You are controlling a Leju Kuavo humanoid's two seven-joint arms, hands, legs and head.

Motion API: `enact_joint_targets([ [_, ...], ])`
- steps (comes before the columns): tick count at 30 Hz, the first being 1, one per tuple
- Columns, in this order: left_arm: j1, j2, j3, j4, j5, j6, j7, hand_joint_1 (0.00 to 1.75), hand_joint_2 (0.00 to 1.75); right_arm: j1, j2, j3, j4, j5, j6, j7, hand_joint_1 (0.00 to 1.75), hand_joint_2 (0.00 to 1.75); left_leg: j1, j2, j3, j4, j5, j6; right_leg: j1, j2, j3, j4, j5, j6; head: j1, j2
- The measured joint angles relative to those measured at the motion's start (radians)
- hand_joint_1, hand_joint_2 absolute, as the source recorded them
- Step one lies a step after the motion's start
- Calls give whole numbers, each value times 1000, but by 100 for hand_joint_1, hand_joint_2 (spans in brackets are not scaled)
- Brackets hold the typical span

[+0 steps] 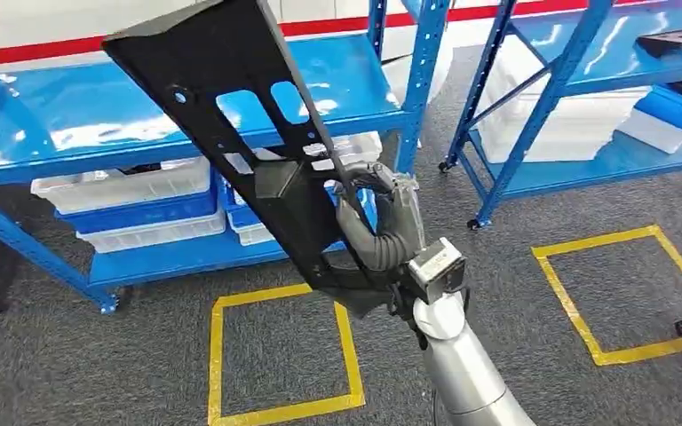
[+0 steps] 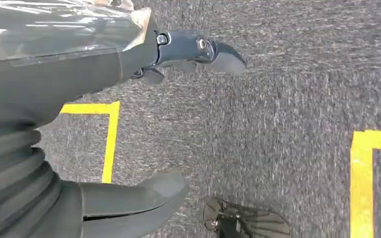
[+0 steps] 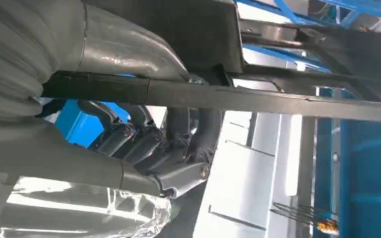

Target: Take the parts from the cabinet and place them on the table.

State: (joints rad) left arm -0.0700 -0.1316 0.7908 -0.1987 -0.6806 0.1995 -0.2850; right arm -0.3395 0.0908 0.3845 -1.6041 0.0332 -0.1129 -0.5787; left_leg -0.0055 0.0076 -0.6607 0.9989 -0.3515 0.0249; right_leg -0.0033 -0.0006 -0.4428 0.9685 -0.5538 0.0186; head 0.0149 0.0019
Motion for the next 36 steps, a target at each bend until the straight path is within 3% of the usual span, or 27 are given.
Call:
enact_joint_targets([
  [1, 2, 3, 0, 0, 0, 0, 0, 0, 175, 0, -1, 0, 0, 0, 0, 0, 175, 175, 1, -3, -5, 0, 4, -5, -16, -1, -2, -2, 9, -12, 0, 0],
  [2, 3, 3, 0, 0, 0, 0, -1, 0, 175, 0, -1, 1, 0, 0, 0, 0, 175, 175, 7, -7, -15, 20, -34, -13, -17, -4, -9, -2, 20, -20, -2, 0],
  [3, 4, 2, 0, 0, 0, 0, -2, 0, 175, 0, 0, 1, 0, 1, 0, 0, 175, 175, 10, -7, -33, 72, -91, -20, -17, -8, -12, -2, 28, -30, -5, 0],
  [5, 4, 3, 0, 0, 0, 0, -2, 0, 175, 2, 0, 2, 0, 5, 0, 0, 175, 175, 16, -7, -84, 223, -176, -34, -16, -14, -24, 0, 41, -30, -5, 0],
  [6, 4, 3, 0, 0, 0, 0, -3, 0, 175, 5, 0, 2, 0, 9, -1, 0, 175, 175, 18, -7, -104, 286, -191, -39, -15, -19, -32, 2, 44, -28, -5, 0],
  [7, 4, 3, 0, 0, 0, -1, -3, 0, 175, 8, 0, 3, 0, 13, -1, 0, 175, 175, 20, -7, -103, 306, -185, -42, -16, -24, -39, 5, 48, -28, -5, 0],
  [8, 4, 3, 0, 0, -1, -2, -4, 0, 175, 10, 0, 4, 0, 15, -1, 0, 175, 175, 24, -5, -79, 278, -160, -43, -17, -31, -44, 9, 48, -27, -5, 0],
  [10, 4, 5, 0, 0, -3, -4, -6, 0, 175, 11, 0, 7, -1, 16, -1, 0, 175, 175, 30, 11, 24, 118, -91, -42, -18, -43, -48, 16, 48, -26, -5, 0],
  [11, 3, 5, 0, 0, -5, -5, -8, 0, 175, 11, 0, 7, -4, 16, -1, -1, 175, 175, 30, 37, 69, 41, -82, -41, -17, -50, -47, 17, 46, -23, -5, 0],
  [12, 1, 5, 0, 0, -9, -7, -8, 0, 175, 10, 0, 7, -8, 16, -1, -1, 175, 175, 15, 55, 85, 20, -96, -37, -8, -54, -54, 17, 49, -17, -7, 0],
  [16, 2, 6, -1, 0, -11, -8, -8, 0, 175, 11, -1, 8, -8, 23, -1, -4, 175, 175, 8, 23, 68, 4, -86, -2, -5, -82, -58, 16, 49, 11, -3, 0],
  [17, 3, 4, -1, 0, -12, -8, -8, 0, 175, 11, -3, 8, -8, 26, -1, -6, 175, 175, 14, 18, 70, -3, -78, 8, -9, -59, -69, 35, 35, 14, -2, 0],
  [18, 2, 4, -1, 0, -12, -8, -8, 0, 175, 10, -3, 8, -8, 32, 0, -9, 175, 175, 12, 10, 65, -5, -75, 14, -10, -34, -91, 78, 7, 8, -3, 0],
  [19, 1, 6, -1, 0, -12, -8, -8, 0, 175, 11, -6, 9, -8, 33, 1, -11, 175, 175, 12, 4, 59, -5, -71, 24, -10, -18, -128, 155, -31, -1, 1, 0],
  [20, 0, 6, -1, 0, -13, -8, -8, 0, 175, 16, -10, 9, -8, 35, 3, -11, 175, 175, 10, -6, 54, -5, -68, 28, -10, -12, -168, 237, -63, -7, 1, 0],
  [21, 0, 5, -1, 0, -13, -8, -8, 0, 175, 21, -12, 9, -8, 37, 5, -13, 175, 175, 8, -17, 48, -4, -64, 31, -10, -9, -203, 310, -85, -8, 1, 0],
  [22, 1, 5, -1, 0, -13, -8, -8, 0, 175, 27, -14, 9, -8, 40, 9, -13, 175, 175, 7, -28, 45, -4, -61, 31, -10, -7, -217, 338, -85, -3, 1, 0],
  [23, 3, 5, -1, 0, -13, -9, -8, 0, 175, 30, -16, 10, -8, 42, 11, -13, 175, 175, 7, -38, 42, -3, -58, 30, -10, -6, -207, 317, -70, 4, 1, 0],
  [25, 3, 4, -1, 0, -13, -8, -9, 0, 175, 30, -19, 13, -8, 53, 18, -18, 175, 175, 7, -62, 39, 0, -53, 24, -10, 4, -127, 160, 0, 23, 1, 0],
  [26, 3, 3, -1, 0, -13, -8, -10, 0, 175, 29, -20, 15, -8, 56, 20, -19, 175, 175, 7, -70, 38, 3, -52, 22, -11, 29, -85, 76, 30, 26, 1, 0],
  [27, 2, 3, -1, 0, -13, -8, -11, 0, 175, 29, -21, 16, -8, 60, 21, -20, 175, 175, 3, -78, 32, 11, -51, 18, -13, 62, -72, 33, 34, 21, 2, 0],
  [28, 2, 3, -1, 0, -13, -8, -12, 0, 175, 29, -21, 17, -8, 66, 22, -22, 175, 175, 0, -85, 26, 16, -51, 14, -13, 44, -78, 34, 40, 15, 0, 0],
  [30, 5, 3, -1, 0, -14, -8, -12, 0, 175, 30, -20, 17, -8, 73, 24, -23, 175, 175, 5, -94, 22, 11, -43, 1, -5, 35, -73, 38, 44, 6, 0, 0],
  [31, 7, 3, 0, 0, -16, -8, -12, 0, 175, 29, -19, 18, -8, 75, 26, -23, 175, 175, 5, -102, 18, 10, -38, -7, -10, 27, -73, 33, 51, -2, 0, 0],
  [32, 8, 8, 0, 0, -16, -8, -12, 0, 175, 28, -18, 18, -9, 76, 26, -24, 175, 175, 7, -83, 13, 19, -47, -10, -26, 16, -73, 30, 58, -9, 0, 0],
  [33, 7, 5, 0, 0, -17, -8, -12, 0, 175, 29, -16, 19, -9, 76, 27, -24, 175, 175, 3, -47, 0, 50, -78, -15, -24, 10, -75, 30, 61, -16, -5, 0],
  [36, 7, 5, 0, 0, -18, -8, -12, 0, 175, 29, -16, 19, -9, 76, 27, -25, 175, 175, 5, -41, -5, 63, -88, -17, -25, 7, -75, 30, 60, -16, -9, 0],
])
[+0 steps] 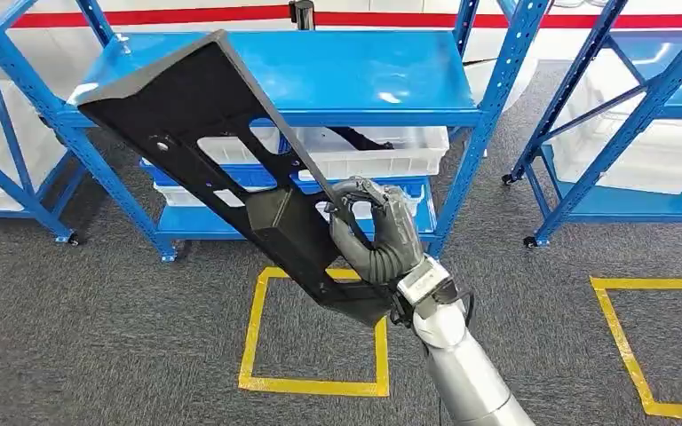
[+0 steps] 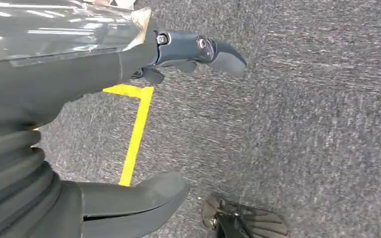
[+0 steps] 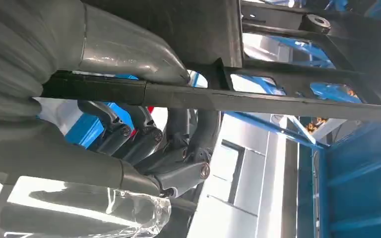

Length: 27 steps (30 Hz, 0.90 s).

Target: Take the parts from the cabinet and place them on the table.

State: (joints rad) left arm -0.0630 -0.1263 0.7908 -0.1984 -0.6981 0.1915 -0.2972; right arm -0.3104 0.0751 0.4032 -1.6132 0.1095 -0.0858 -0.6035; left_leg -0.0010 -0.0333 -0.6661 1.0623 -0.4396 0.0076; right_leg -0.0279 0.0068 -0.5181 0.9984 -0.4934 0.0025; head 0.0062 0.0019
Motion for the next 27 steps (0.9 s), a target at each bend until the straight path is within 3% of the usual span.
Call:
enact_joint_targets([
  [2, 0, 0, 0, 0, 0, 0, 0, 0, 175, 0, 0, 0, 0, 0, 0, 0, 175, 175, 1, 3, -5, 11, -8, -1, 0, -2, 0, 0, 0, 0, 0, 0],
  [4, -2, 0, 0, 0, -1, 0, 0, 0, 175, 0, 0, 0, 0, 0, 0, 0, 175, 175, 5, 13, -28, 68, -41, -7, 1, -9, -1, 0, 0, 0, -1, 0],
  [5, -2, 0, 0, 0, -2, 0, 0, 0, 175, 1, 0, 0, 0, 0, 0, 0, 175, 175, 11, 21, -75, 178, -92, -15, 3, -24, -3, 0, 0, 0, -1, 0],
  [6, -1, 0, 0, 0, -2, 0, 0, 0, 175, 4, 0, 0, 0, 0, 0, 0, 175, 175, 23, 32, -87, 224, -85, -28, 2, -58, -3, 1, -1, 1, -1, 0],
  [7, -2, 1, 0, 0, -2, 0, 0, 0, 175, 3, 1, 0, -1, 0, 0, 0, 175, 175, 27, 67, 29, 16, 8, -27, -1, -76, 0, 1, -4, 6, -1, 0],
  [8, -3, 1, 0, 0, -2, 0, 0, 0, 175, 3, 2, 0, -2, 0, 0, -1, 175, 175, 23, 105, 58, -41, 3, -29, 1, -83, 1, 0, -5, 9, -1, 0],
  [9, -6, 0, 0, 0, -3, 0, 0, 0, 175, 1, 2, 0, -2, 0, 0, -1, 175, 175, 12, 97, 57, -46, 4, -17, 17, -88, -4, 4, -7, 15, -2, 0],
  [12, -6, 0, -1, 0, -5, -2, -3, 0, 175, 2, 3, 0, -2, 2, 0, -1, 175, 175, 4, 67, 47, -44, 5, 3, 17, -113, -2, -4, -6, 34, 3, 0],
  [13, -5, 0, -1, 0, -7, -3, -6, 0, 175, 1, 3, 0, -3, 2, 0, -2, 175, 175, 12, 56, 54, -58, 14, 17, 16, -105, -4, 3, -16, 43, 5, 0],
  [14, -4, -2, -1, 0, -10, -3, -10, 0, 175, 2, 3, 1, -5, 3, 0, -2, 175, 175, 8, 50, 55, -61, 16, 20, 9, -64, -13, 26, -31, 41, 5, 0],
  [15, -5, 0, 0, 0, -10, -3, -10, 0, 175, 2, 3, 2, -7, 5, 0, -4, 175, 175, 9, 43, 53, -60, 19, 32, 9, -33, -35, 74, -57, 33, 5, 0],
  [16, -7, 2, -1, 0, -10, -4, -11, 0, 175, 3, 1, 1, -7, 5, 0, -5, 175, 175, 8, 32, 51, -60, 20, 37, 9, -17, -79, 161, -97, 24, 8, 0],
  [17, -8, 1, -1, 0, -11, -6, -11, 0, 175, 7, -1, 1, -7, 6, 1, -5, 175, 175, 6, 20, 48, -60, 20, 39, 9, -12, -127, 253, -129, 19, 9, 0],
  [18, -7, 1, -1, 0, -11, -8, -11, 0, 175, 12, -3, 1, -7, 7, 3, -5, 175, 175, 5, 7, 47, -60, 21, 40, 12, -9, -156, 310, -142, 23, 8, 0],
  [19, -5, 0, 0, 0, -11, -10, -11, 0, 175, 18, -4, 1, -7, 8, 4, -6, 175, 175, 4, -7, 47, -59, 22, 40, 12, -9, -163, 318, -134, 30, 8, 0],
  [20, -4, -1, 0, 0, -11, -10, -11, 0, 175, 22, -5, 1, -7, 8, 5, -6, 175, 175, 4, -19, 47, -58, 22, 40, 12, -9, -145, 277, -111, 38, 8, 0],
  [22, -3, -1, 0, 0, -11, -10, -11, 0, 175, 22, -5, 1, -8, 9, 6, -7, 175, 175, 5, -45, 47, -51, 23, 38, 9, 7, -59, 96, -32, 56, 8, 0],
  [23, -3, -1, 0, 0, -11, -10, -11, 0, 175, 22, -5, 1, -8, 9, 6, -8, 175, 175, 5, -56, 43, -47, 22, 34, 1, 43, -27, 22, -13, 56, 9, 0],
  [24, -3, 0, 0, 0, -11, -10, -11, 0, 175, 24, -5, 1, -8, 9, 7, -8, 175, 175, -3, -65, 40, -41, 19, 27, 7, 38, -30, 18, -10, 44, 9, 0],
  [27, 3, 0, 0, 0, -11, -10, -12, 0, 175, 24, -4, 1, -10, 9, 10, -8, 175, 175, 4, -78, 34, -48, 30, 10, 13, 21, -26, 22, -1, 27, 7, 0],
])
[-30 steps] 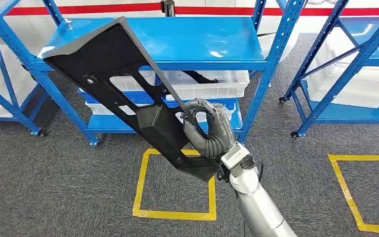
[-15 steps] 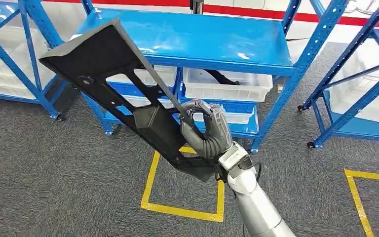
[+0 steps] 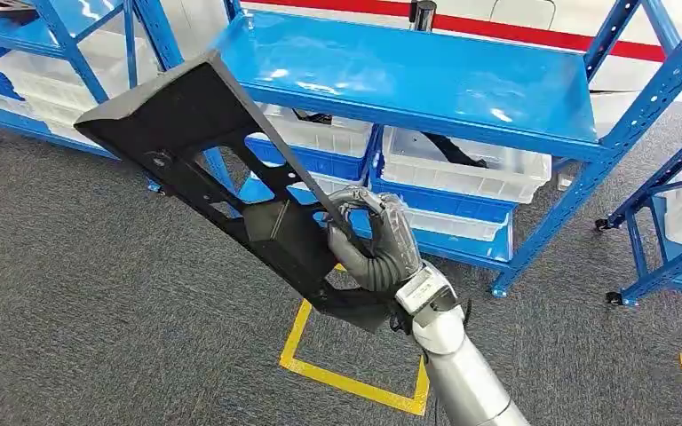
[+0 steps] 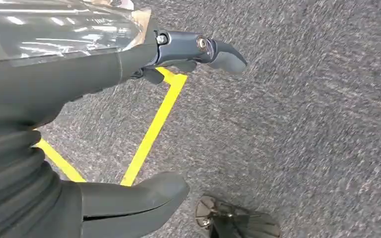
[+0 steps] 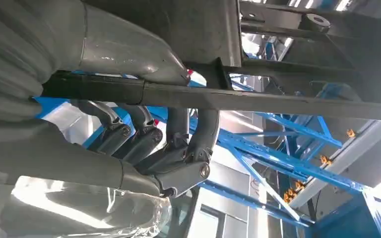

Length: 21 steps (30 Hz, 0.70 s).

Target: Take the parts from the cabinet and place them on the table.

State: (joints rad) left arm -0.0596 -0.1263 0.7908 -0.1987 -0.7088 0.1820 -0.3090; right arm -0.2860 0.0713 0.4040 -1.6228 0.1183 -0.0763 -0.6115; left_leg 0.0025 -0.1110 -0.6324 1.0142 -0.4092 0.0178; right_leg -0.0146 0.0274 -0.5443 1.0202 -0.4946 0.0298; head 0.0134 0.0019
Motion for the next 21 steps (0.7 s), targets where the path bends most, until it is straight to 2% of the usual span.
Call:
enact_joint_targets([
  [1, 2, 4, 0, 0, 0, 0, 0, 0, 175, 0, 2, 0, 0, 0, 1, 0, 175, 175, 2, -1, -5, 3, -2, -3, -16, -11, 1, -6, 6, -9, 1, 0],
  [2, 4, 4, 0, 0, 0, 0, 0, 0, 175, -1, 3, 0, -1, 0, 2, 0, 175, 175, -2, 42, -11, 23, -19, -7, -14, -18, 3, -7, 9, -16, -1, 0],
  [3, 2, 3, 0, 0, 0, 0, 0, 0, 175, 0, 5, 0, -2, 0, 2, 0, 175, 175, 0, 76, -33, 74, -55, -14, -14, -27, 2, -7, 8, -24, -9, 0],
  [4, 0, 3, 0, 0, 0, 0, 0, 0, 175, 0, 5, 0, -3, 0, 2, 0, 175, 175, 3, 93, -65, 147, -94, -20, -12, -36, 2, -7, 8, -24, -9, 0],
  [5, -1, 3, 0, 0, 0, 0, 0, 0, 175, 1, 4, 0, -3, 0, 2, 0, 175, 175, 6, 101, -102, 225, -130, -24, -10, -48, 1, -7, 8, -24, -9, 0],
  [6, -1, 3, 0, 0, 0, 0, -1, 0, 175, 3, 4, 0, -3, 0, 2, 0, 175, 175, 9, 105, -132, 290, -153, -28, -9, -59, 0, -7, 7, -25, -9, 0],
  [7, 0, 3, 0, 0, 0, 0, -1, 0, 175, 4, 4, 0, -3, 0, 2, 0, 175, 175, 12, 108, -145, 316, -154, -30, -8, -71, -1, -7, 7, -25, -9, 0],
  [8, 1, 3, 0, 0, 0, 0, 0, 0, 175, 4, 4, 0, -3, 0, 2, 0, 175, 175, 13, 109, -129, 287, -131, -30, -8, -82, -1, -7, 7, -24, -10, 0],
  [9, 1, 3, 0, 0, 0, 0, 0, 0, 175, 4, 4, 0, -3, 0, 2, 0, 175, 175, 14, 112, -97, 230, -100, -29, -8, -90, -1, -7, 7, -24, -9, 0],
  [10, 1, 5, 0, 0, 0, 0, 0, 0, 175, 3, 5, 0, -3, 0, 2, 0, 175, 175, 14, 124, -43, 133, -58, -27, -9, -100, 0, -7, 6, -24, -10, 0],
  [11, 0, 6, 0, 0, 0, 0, -1, 0, 175, 2, 5, 0, -3, 0, 2, 0, 175, 175, 13, 163, 19, 29, -27, -22, -7, -108, 2, -7, 4, -21, -10, 0],
  [12, -4, 6, 0, 0, 1, -2, 0, 0, 175, 3, 7, -1, -5, -1, 5, -1, 175, 175, 2, 177, 25, 14, -40, -18, 5, -116, 1, -7, 2, -16, -9, 0],
  [14, -6, 5, 1, 0, 5, -4, 0, 0, 175, 1, 7, 0, -5, -5, 11, -3, 175, 175, -3, 157, 18, 10, -36, -5, 4, -129, 2, -8, 1, -7, -6, 0],
  [16, -5, 5, 2, 0, 8, -4, 0, 0, 175, 1, 8, 0, -6, -6, 13, -5, 175, 175, -8, 132, 20, 1, -31, 9, 7, -150, 11, -17, 1, 7, -5, 0],
  [17, -3, 4, 3, 0, 8, -4, 1, 0, 175, 1, 8, -2, -6, -7, 13, -6, 175, 175, 4, 125, 28, -11, -22, 19, 4, -120, 3, -3, -10, 12, -5, 0],
  [18, -3, 3, 3, 0, 8, -3, 1, 0, 175, 2, 9, -1, -8, -8, 13, -7, 175, 175, 1, 117, 28, -13, -18, 27, 2, -74, -10, 35, -35, 6, -4, 0],
  [19, -5, 4, 4, 0, 9, -3, 1, 0, 175, 2, 8, -2, -10, -10, 13, -8, 175, 175, 1, 108, 26, -13, -16, 31, 1, -51, -39, 99, -67, -2, -2, 0],
  [20, -7, 4, 4, 0, 9, -4, 1, 0, 175, 5, 6, -3, -10, -10, 13, -8, 175, 175, 0, 94, 23, -13, -15, 33, 1, -39, -84, 194, -106, -8, -1, 0],
  [21, -7, 3, 5, 0, 9, -4, 1, 0, 175, 10, 4, -3, -10, -9, 13, -8, 175, 175, 0, 80, 21, -13, -14, 34, 1, -34, -126, 274, -132, -9, 0, 0],
])
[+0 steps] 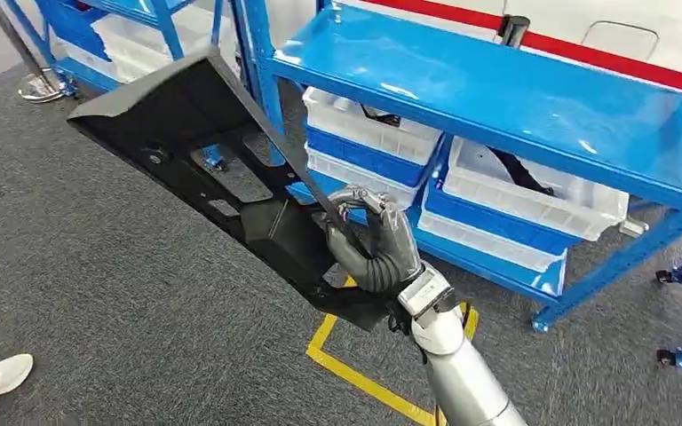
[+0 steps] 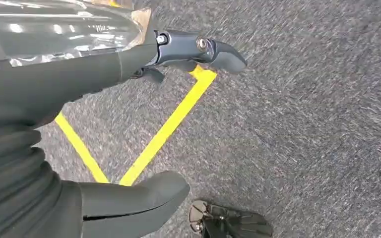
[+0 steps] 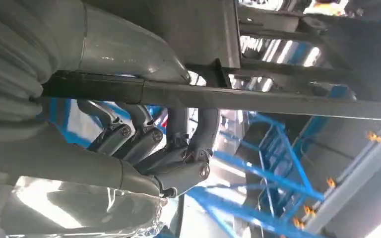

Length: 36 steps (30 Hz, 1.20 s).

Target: Take the parts from the cabinet and place them on the table.

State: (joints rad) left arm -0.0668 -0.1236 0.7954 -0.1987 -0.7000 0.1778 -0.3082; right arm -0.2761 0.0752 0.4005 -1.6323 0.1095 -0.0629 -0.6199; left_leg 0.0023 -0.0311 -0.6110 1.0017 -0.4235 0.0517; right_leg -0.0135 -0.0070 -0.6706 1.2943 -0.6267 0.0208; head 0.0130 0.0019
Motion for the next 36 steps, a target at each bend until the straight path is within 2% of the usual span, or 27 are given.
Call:
enact_joint_targets([
  [1, 0, 0, 0, 0, 0, 0, -2, 0, 175, 6, -1, 0, 0, 1, 0, 0, 175, 175, 0, -14, 0, 0, 0, 0, 3, 3, -21, 38, -4, 6, 0, 0],
  [2, 3, -1, 0, 0, -2, -1, -4, 0, 175, 9, -1, 0, -1, 1, 0, 0, 175, 175, -1, -28, 0, 1, 0, 0, 3, 4, -17, 22, 10, 14, 0, 0],
  [4, 4, -2, 0, 0, -6, -2, -6, 0, 175, 11, -2, 0, -5, 2, 0, 0, 175, 175, -1, -56, 1, 4, 1, -1, 2, 13, 54, -130, 81, 33, 0, 0],
  [5, 4, -3, 0, 0, -11, -5, -8, 0, 175, 11, -2, 0, -10, 0, 0, -1, 175, 175, -1, -68, 1, 7, 0, -2, -2, 32, 97, -222, 117, 38, 0, 0],
  [6, 4, -3, 0, 0, -12, -9, -8, 0, 175, 12, -3, 0, -14, -6, 2, -1, 175, 175, 0, -78, -3, 10, 0, -6, -7, 80, 116, -277, 129, 34, 0, 0],
  [7, 2, -2, 0, 0, -13, -11, -8, 0, 175, 15, -4, -1, -20, -13, 6, -2, 175, 175, -6, -91, -7, 15, -2, -13, -5, 67, 115, -285, 134, 21, 0, 0],
  [10, 8, -1, 1, 0, -13, -14, -8, 0, 175, 22, -5, -5, -29, -26, 23, -1, 175, 175, 1, -108, -16, 9, 7, -30, 1, 46, 120, -281, 141, 5, 0, 0],
  [11, 9, 4, 2, 0, -13, -13, -7, 0, 175, 20, -4, -5, -31, -26, 27, -1, 175, 175, 5, -100, -20, 15, 2, -33, -16, 35, 122, -289, 147, -5, 0, 0],
  [12, 9, 2, 3, 0, -12, -11, -6, 0, 175, 20, -2, -5, -32, -28, 34, 0, 175, 175, -2, -36, -29, 38, -14, -39, -11, 26, 124, -290, 148, -8, -4, 0],
  [13, 8, 3, 4, 0, -11, -10, -5, 0, 175, 19, -1, -5, -33, -30, 35, 0, 175, 175, 0, 1, -54, 89, -48, -46, -9, 16, 126, -289, 145, -15, -9, 0],
  [15, 6, 3, 4, 0, -11, -9, -2, 0, 175, 19, -1, -9, -32, -32, 42, 1, 175, 175, 8, 25, -135, 253, -124, -56, -5, -12, 127, -289, 142, -18, -9, 0],
  [16, 6, 3, 4, 0, -11, -8, 0, 0, 175, 19, 0, -10, -32, -34, 43, 2, 175, 175, 11, 26, -165, 309, -138, -60, -4, -27, 127, -289, 141, -20, -9, 0],
  [17, 7, 3, 4, 0, -11, -8, 1, 0, 175, 18, 0, -10, -32, -36, 45, 2, 175, 175, 13, 28, -170, 316, -130, -62, -4, -40, 128, -289, 140, -20, -9, 0],
  [18, 7, 3, 4, 0, -11, -8, 1, 0, 175, 14, 2, -11, -32, -38, 46, 3, 175, 175, 15, 30, -151, 275, -100, -63, -4, -52, 128, -289, 139, -21, -9, 0],
  [20, 6, 5, 5, 0, -11, -6, 0, 0, 175, 4, 6, -16, -32, -41, 48, 6, 175, 175, 17, 53, -58, 107, -22, -59, -4, -72, 133, -289, 135, -18, -9, 0],
  [21, 4, 5, 5, 0, -13, -4, -1, 0, 175, 1, 9, -18, -32, -42, 49, 7, 175, 175, 16, 99, -8, 21, -7, -56, -2, -82, 138, -289, 131, -12, -9, 0],
  [22, 1, 5, 5, 0, -14, -3, 0, 0, 175, -1, 10, -21, -32, -42, 49, 8, 175, 175, 6, 97, -8, 19, -10, -50, 10, -90, 137, -290, 127, -6, -8, 0],
  [26, 0, 6, 5, 0, -24, 0, 2, 0, 175, -1, 13, -26, -33, -42, 49, 9, 175, 175, -2, 51, -7, 5, -3, -24, 12, -117, 153, -296, 121, 17, -4, 0],
  [27, 2, 4, 5, 0, -25, -1, 2, 0, 175, 0, 11, -29, -33, -42, 49, 10, 175, 175, 4, 43, 3, -3, 2, -18, 4, -73, 139, -278, 109, 19, -2, 0],
  [28, 0, 5, 5, 0, -26, -1, 2, 0, 175, 0, 11, -29, -33, -42, 50, 9, 175, 175, 6, 35, 4, -5, 5, -9, 3, -33, 123, -232, 82, 11, -3, 0],
  [29, -1, 6, 5, 0, -26, -1, 2, 0, 175, 1, 10, -33, -33, -42, 49, 9, 175, 175, 5, 26, 2, -5, 5, -6, 1, -12, 90, -164, 51, 4, 0, 0],
  [31, -4, 6, 5, 0, -28, -2, 2, 0, 175, 11, 6, -42, -33, -41, 49, 9, 175, 175, 4, -4, 0, -5, 5, -4, 0, 2, 3, -1, -7, -1, 0, 0],
  [32, -3, 6, 5, 0, -28, -5, 3, 0, 175, 16, 4, -43, -33, -40, 50, 9, 175, 175, 4, -21, 1, -4, 5, -5, 1, 4, -23, 35, -8, 6, 0, 0],
  [33, -1, 6, 5, 0, -28, -6, 3, 0, 175, 17, 3, -43, -33, -40, 49, 9, 175, 175, 4, -35, 1, -4, 5, -5, 1, 4, -16, 10, 12, 16, 0, 0],
  [34, -1, 5, 5, 0, -26, -9, 3, 0, 175, 17, 3, -44, -33, -39, 50, 9, 175, 175, 5, -49, 2, -2, 5, -5, 0, 6, 11, -56, 46, 27, 0, 0],
  [35, -1, 4, 5, 0, -24, -17, 2, 0, 175, 16, 3, -44, -33, -37, 50, 9, 175, 175, 6, -65, 3, 0, 4, -7, -4, 14, 58, -160, 93, 39, 0, 0],
  [36, -1, 4, 5, 0, -22, -24, 0, 0, 175, 16, 3, -44, -33, -35, 50, 9, 175, 175, 7, -78, 2, 5, 1, -12, -12, 44, 98, -249, 129, 48, 0, 0],
])
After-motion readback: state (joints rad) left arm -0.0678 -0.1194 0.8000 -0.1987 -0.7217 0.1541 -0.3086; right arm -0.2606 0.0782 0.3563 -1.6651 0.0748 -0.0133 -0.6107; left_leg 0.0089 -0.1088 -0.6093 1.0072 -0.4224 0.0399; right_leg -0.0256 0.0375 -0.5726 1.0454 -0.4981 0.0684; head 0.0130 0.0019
